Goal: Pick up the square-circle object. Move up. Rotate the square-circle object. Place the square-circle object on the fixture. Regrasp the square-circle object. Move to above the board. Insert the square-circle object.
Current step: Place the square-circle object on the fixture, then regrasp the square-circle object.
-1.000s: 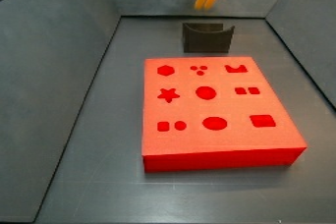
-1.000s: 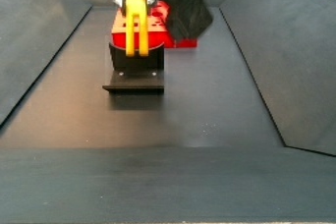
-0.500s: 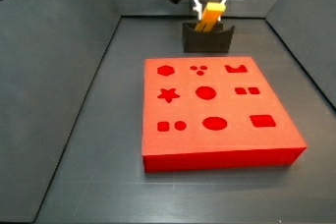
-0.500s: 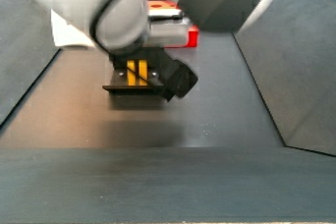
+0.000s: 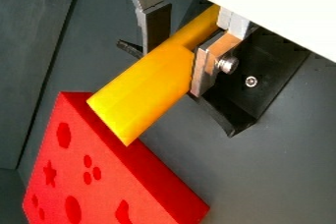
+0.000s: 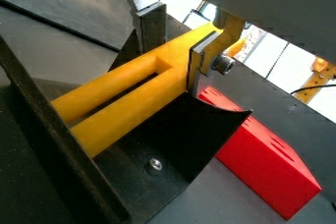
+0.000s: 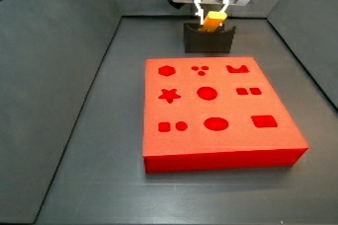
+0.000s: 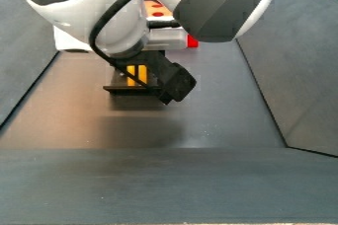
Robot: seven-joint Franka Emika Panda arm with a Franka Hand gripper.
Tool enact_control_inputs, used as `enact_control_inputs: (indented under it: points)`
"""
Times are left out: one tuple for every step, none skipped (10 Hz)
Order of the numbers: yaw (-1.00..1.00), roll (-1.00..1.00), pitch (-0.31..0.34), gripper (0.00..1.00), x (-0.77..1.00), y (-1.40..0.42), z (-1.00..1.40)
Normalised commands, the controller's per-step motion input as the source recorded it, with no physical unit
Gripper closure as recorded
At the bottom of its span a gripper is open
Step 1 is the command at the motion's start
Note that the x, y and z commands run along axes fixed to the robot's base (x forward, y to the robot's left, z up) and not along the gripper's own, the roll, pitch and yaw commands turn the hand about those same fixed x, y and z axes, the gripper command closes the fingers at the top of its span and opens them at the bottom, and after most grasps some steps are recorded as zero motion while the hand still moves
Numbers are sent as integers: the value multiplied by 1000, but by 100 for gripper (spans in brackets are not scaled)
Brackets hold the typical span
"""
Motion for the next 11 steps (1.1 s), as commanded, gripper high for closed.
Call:
enact_control_inputs:
  points:
    - [-112, -65, -45, 100, 86, 167, -440]
    - [0, 0, 0, 0, 0, 0, 0]
    - [10, 21, -45, 0, 0, 0, 1000]
    - [15, 27, -44, 0, -5, 5, 1000]
    - [29, 32, -32, 0, -24, 6, 1000]
    - [38, 36, -17, 0, -34, 6, 1000]
    - [42, 33, 1, 0, -41, 8, 1000]
    - [40, 23, 29, 0, -42, 13, 835]
    - [35, 20, 41, 0, -37, 15, 709]
    - [22, 22, 59, 0, -34, 13, 453]
    - [13, 28, 69, 0, -33, 14, 263]
